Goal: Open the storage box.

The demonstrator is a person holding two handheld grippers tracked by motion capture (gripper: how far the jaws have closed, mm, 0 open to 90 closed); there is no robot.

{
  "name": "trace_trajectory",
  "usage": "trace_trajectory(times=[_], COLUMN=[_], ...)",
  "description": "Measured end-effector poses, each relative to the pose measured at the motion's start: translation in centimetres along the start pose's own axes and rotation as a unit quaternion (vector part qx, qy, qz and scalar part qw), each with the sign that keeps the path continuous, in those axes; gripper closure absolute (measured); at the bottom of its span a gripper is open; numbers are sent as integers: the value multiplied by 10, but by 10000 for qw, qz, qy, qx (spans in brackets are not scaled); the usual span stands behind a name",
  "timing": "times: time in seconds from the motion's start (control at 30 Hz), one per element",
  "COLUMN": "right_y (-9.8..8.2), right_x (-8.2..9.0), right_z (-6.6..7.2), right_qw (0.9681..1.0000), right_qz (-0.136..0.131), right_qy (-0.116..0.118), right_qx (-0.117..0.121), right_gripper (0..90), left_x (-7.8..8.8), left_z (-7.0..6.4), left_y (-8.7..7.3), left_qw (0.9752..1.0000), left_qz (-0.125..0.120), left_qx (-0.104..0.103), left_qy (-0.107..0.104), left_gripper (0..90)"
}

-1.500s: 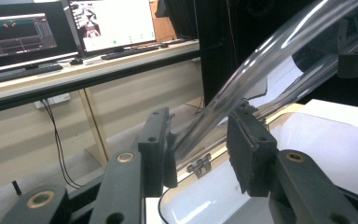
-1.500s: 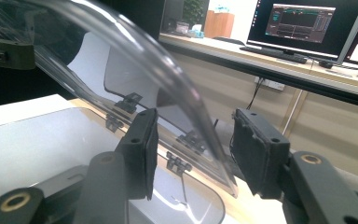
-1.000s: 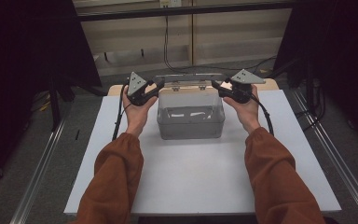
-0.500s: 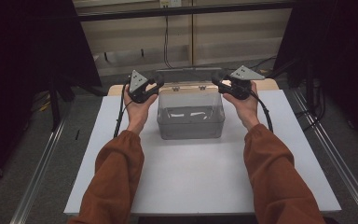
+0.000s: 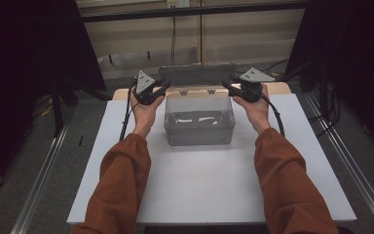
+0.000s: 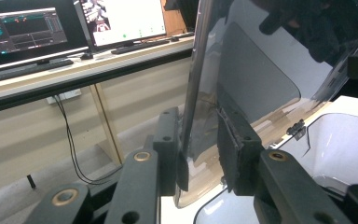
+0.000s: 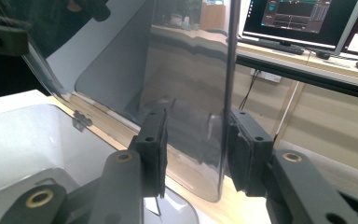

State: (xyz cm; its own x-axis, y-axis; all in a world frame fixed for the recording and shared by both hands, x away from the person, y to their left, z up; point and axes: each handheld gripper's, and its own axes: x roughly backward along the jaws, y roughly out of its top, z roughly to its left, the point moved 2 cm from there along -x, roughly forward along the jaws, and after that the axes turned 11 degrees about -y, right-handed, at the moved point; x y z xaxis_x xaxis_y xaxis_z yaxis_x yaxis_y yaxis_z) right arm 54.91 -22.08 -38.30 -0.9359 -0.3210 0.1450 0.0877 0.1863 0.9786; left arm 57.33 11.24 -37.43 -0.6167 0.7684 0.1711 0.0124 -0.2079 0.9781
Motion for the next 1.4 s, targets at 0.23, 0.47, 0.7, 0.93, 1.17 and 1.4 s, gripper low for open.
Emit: trace_trajectory(times=[0.23, 0.47, 0.7, 0.93, 1.17, 1.4], right_y=[-4, -13, -13, -17, -17, -18], right_x=[-6, -13, -19, -24, -27, -30], right_z=[-2, -1, 0, 0, -2, -4], right_qw=[10000, 9999, 9997, 9996, 9996, 9994], right_qz=[58, 128, 140, 142, 151, 142], right_qy=[-3, 30, 52, 43, 45, 46], right_qx=[-34, -105, -166, -224, -248, -316], right_gripper=[594, 593, 599, 604, 610, 613], left_x=[-3, -6, -9, -14, -17, -24], left_z=[3, 6, 7, 10, 15, 15], left_y=[1, 0, -4, -12, -21, -28], left_qw=[10000, 10000, 9999, 9998, 9995, 9993], left_qz=[1, 3, 100, 187, 317, 317], left_qx=[-9, -2, -19, 45, 62, 181], left_qy=[21, 21, 13, 5, 72, 18], left_gripper=[708, 709, 702, 664, 656, 665])
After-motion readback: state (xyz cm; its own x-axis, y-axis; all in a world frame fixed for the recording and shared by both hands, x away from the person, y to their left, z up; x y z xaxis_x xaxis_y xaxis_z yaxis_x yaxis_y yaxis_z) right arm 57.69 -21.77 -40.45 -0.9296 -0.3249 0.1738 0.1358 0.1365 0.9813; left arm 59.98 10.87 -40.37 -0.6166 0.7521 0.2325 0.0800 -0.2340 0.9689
